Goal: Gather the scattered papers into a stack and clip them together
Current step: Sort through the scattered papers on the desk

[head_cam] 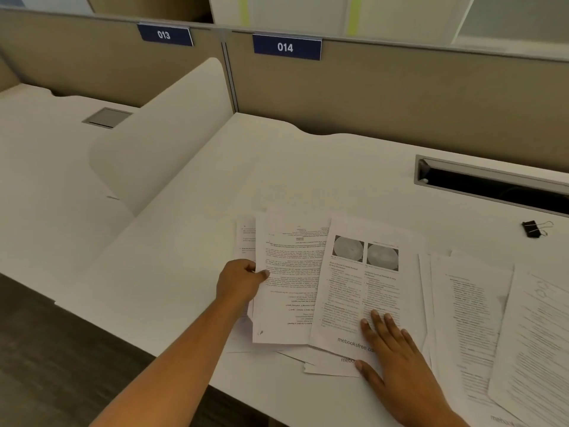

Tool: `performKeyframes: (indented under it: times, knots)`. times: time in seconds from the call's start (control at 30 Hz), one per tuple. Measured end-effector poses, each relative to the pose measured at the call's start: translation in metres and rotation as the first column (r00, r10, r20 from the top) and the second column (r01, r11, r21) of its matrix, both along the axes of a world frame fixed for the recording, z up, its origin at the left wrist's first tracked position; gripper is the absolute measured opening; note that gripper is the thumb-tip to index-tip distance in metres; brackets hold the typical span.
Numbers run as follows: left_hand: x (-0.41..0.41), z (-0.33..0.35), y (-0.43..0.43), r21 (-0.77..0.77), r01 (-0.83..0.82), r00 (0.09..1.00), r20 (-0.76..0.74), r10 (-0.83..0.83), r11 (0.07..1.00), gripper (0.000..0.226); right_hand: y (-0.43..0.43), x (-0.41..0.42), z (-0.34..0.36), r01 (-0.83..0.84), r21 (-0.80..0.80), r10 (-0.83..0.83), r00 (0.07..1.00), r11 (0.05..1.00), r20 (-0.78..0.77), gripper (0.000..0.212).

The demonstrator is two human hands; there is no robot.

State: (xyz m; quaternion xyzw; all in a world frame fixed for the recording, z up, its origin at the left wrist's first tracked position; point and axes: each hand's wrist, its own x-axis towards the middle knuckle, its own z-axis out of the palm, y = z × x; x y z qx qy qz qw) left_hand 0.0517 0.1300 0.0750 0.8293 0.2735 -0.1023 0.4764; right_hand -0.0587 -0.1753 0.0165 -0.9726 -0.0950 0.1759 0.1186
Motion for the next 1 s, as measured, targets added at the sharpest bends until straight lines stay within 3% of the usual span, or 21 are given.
performKeyframes:
  times: [0.27,0.5,0.57,0.67,0.77,0.87,1.0]
  knots:
    - [-0.014,-0.004,0.003,0.241,0.062,0.984,0.151,-0.1,0.969,0.018,-0.003,-0.004,-0.007,-0.007,0.006,0.007,0.999,1.0,0.04,0.087]
    - [-0.031,0.027,0.013,0.309,-0.065,0.912,0.405,-0.07,0.949,0.03,-0.004,-0.003,-0.001,-0.016,0.047,0.015,1.0,0.999,0.027,0.092]
    - [-0.036,0.039,0.017,0.269,-0.079,0.893,0.448,-0.052,0.96,0.028,-0.005,-0.004,0.009,-0.011,0.069,0.009,1.0,0.998,0.029,0.09]
    - [-0.046,0.056,0.022,0.144,-0.071,0.867,0.498,-0.01,0.987,0.022,-0.009,-0.012,0.025,0.032,0.124,-0.045,0.994,0.992,0.1,0.07]
    - [-0.052,0.075,0.015,0.012,-0.087,0.854,0.516,0.068,0.996,0.019,-0.03,-0.027,0.035,0.161,0.184,-0.187,0.973,0.97,0.133,0.06]
    - [-0.049,0.082,-0.008,-0.091,-0.107,0.846,0.515,0.139,0.99,0.019,-0.07,-0.039,0.045,0.41,0.241,-0.453,0.877,0.879,0.16,0.054]
    - [-0.041,0.076,-0.059,-0.239,-0.044,0.883,0.445,0.149,0.97,0.019,-0.138,-0.048,0.057,0.706,0.278,-0.758,0.621,0.652,0.201,0.049]
